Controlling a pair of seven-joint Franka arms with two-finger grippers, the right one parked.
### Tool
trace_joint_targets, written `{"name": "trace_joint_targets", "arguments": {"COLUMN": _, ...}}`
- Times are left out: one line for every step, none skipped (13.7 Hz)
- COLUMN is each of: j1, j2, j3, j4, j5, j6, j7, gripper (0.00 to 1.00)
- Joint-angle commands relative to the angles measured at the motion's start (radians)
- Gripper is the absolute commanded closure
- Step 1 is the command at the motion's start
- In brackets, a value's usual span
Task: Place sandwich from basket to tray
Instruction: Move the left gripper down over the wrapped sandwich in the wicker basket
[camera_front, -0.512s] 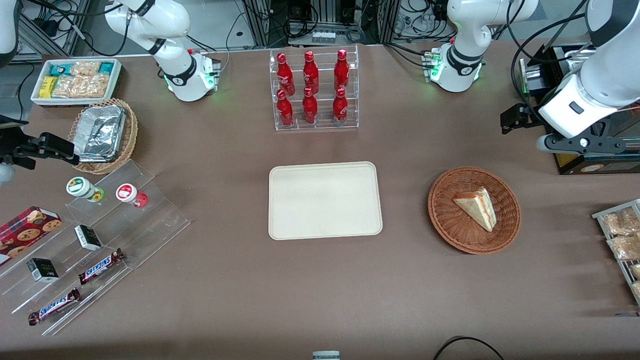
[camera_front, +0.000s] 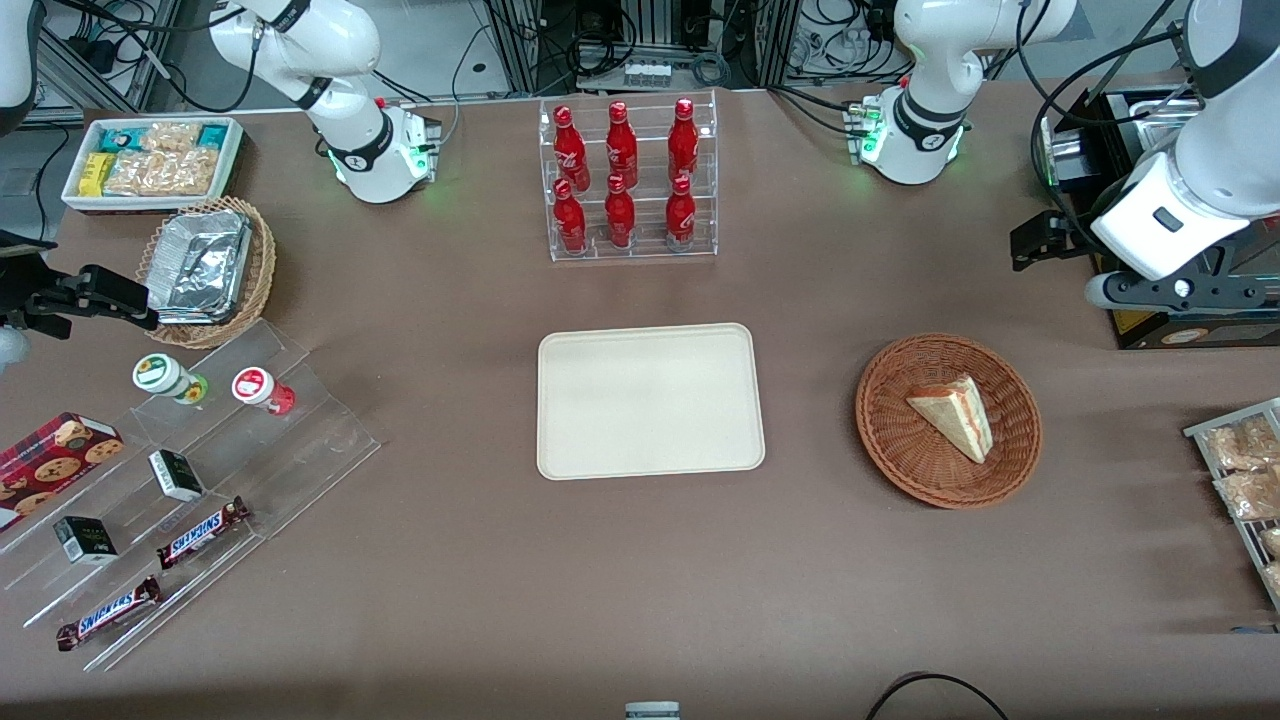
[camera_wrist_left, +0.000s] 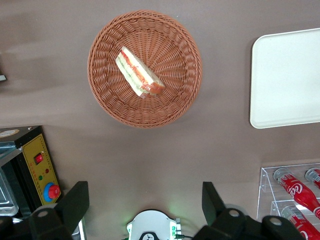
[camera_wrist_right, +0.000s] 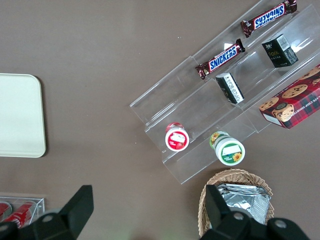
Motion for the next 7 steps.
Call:
{"name": "trace_joint_targets", "arguments": {"j1": 0.004, "j2": -0.017, "j3": -0.002, "j4": -0.102, "j5": 0.003, "j6": 0.085, "j7": -0.011, "gripper": 0.0}}
{"name": "trace_joint_targets", "arguments": {"j1": 0.004, "j2": -0.019, "j3": -0.002, "j4": -0.13, "j5": 0.003, "j6": 0.113, "j7": -0.015, "gripper": 0.0}}
{"name": "trace_joint_targets", "arguments": {"j1": 0.004, "j2": -0.019, "j3": -0.002, "j4": -0.161, "j5": 0.003, "j6": 0.145, "j7": -0.017, "gripper": 0.0}}
{"name": "trace_joint_targets", "arguments": {"j1": 0.005, "j2": -0.021, "j3": -0.002, "j4": -0.193, "j5": 0.003, "j6": 0.181, "j7": -0.029, "gripper": 0.0}}
{"name": "trace_joint_targets", "arguments": {"j1": 0.005, "j2": -0.021, "j3": -0.001, "j4": -0.223, "j5": 0.004, "j6": 0.214, "j7": -0.057, "gripper": 0.0}}
{"name": "trace_joint_targets", "arguments": {"j1": 0.005, "j2": -0.021, "j3": -0.001, "j4": -0.256, "j5": 0.004, "j6": 0.257, "j7": -0.087, "gripper": 0.0}}
{"name": "trace_joint_targets", "arguments": {"j1": 0.007, "j2": -0.021, "j3": -0.001, "j4": -0.294, "j5": 0.004, "j6": 0.306, "j7": -0.115, "gripper": 0.0}}
